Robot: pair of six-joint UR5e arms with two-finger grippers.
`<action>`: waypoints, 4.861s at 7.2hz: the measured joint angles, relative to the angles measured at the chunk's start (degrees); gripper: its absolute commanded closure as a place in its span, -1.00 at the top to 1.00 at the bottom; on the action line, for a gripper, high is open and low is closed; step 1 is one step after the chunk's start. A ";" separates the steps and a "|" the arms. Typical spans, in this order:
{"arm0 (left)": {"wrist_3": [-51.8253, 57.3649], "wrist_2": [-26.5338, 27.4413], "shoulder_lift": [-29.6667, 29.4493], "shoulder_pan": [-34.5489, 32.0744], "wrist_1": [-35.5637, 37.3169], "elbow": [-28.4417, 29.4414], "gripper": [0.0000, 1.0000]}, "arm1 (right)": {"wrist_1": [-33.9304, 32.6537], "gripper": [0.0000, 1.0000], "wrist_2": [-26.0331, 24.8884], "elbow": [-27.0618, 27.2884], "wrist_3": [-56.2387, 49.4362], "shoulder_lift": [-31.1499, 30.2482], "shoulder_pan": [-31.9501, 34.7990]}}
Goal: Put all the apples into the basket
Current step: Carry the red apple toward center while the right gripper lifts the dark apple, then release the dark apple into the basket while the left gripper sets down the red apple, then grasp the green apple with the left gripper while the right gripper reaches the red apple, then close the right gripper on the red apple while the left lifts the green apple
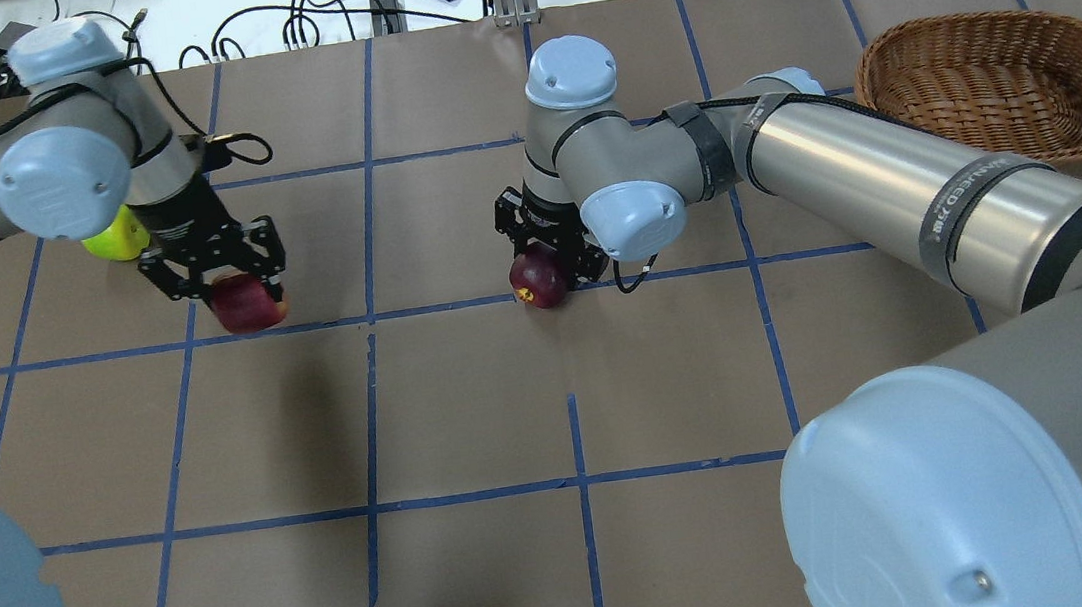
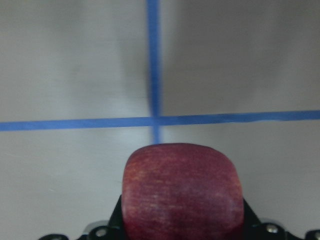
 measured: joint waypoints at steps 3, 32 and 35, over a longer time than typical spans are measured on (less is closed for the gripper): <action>-18.79 -8.26 -1.97 -10.73 5.87 -0.14 -0.39 | 1.51 -1.00 0.25 -0.27 -7.03 -1.68 -3.98; 52.77 4.06 -20.46 17.24 10.12 23.73 0.81 | 25.66 0.98 3.42 -17.70 -11.61 -0.70 -5.28; 53.05 4.57 -21.52 17.27 10.21 24.11 0.26 | 13.14 1.00 4.06 -8.50 -7.23 -0.54 -1.57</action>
